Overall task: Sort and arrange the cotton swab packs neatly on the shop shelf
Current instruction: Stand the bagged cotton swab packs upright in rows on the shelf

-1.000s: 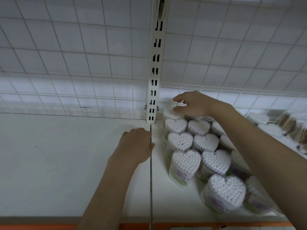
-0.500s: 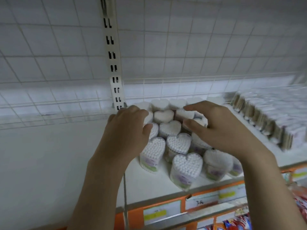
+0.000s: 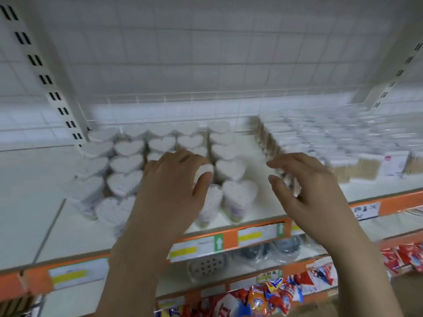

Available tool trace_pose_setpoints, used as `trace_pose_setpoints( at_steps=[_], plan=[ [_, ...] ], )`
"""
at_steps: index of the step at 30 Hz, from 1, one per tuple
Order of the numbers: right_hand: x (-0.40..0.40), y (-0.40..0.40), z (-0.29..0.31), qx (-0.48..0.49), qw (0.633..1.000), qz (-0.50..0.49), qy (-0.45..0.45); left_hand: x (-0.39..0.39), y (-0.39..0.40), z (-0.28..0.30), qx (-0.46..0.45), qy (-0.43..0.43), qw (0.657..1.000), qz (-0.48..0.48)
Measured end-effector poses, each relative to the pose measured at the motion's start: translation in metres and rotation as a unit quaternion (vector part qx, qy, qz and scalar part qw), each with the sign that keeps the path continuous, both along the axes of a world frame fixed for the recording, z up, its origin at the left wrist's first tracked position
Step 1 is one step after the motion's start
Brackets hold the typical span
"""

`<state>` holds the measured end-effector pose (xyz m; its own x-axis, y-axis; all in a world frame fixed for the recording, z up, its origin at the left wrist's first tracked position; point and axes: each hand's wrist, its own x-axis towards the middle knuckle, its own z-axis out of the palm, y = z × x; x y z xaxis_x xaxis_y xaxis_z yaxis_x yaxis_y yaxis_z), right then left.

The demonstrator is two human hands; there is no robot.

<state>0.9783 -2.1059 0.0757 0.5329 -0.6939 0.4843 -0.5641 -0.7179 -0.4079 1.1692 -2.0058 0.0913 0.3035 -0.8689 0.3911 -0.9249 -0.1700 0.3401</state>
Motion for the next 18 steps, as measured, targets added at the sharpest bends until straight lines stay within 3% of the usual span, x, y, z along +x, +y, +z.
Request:
trace_pose_setpoints(
  at_steps=[7,18],
  plan=[
    [-0.069,-0.02,-0.022,0.051,0.998,-0.014,0.037,-0.064,-0.013,-0.013,0.06,-0.01,0.998,-0.018],
    [-0.105,-0.018,-0.031,0.078,0.993,-0.048,0.069,-0.095,-0.034,-0.035,0.029,0.047,0.995,-0.078]
  ],
)
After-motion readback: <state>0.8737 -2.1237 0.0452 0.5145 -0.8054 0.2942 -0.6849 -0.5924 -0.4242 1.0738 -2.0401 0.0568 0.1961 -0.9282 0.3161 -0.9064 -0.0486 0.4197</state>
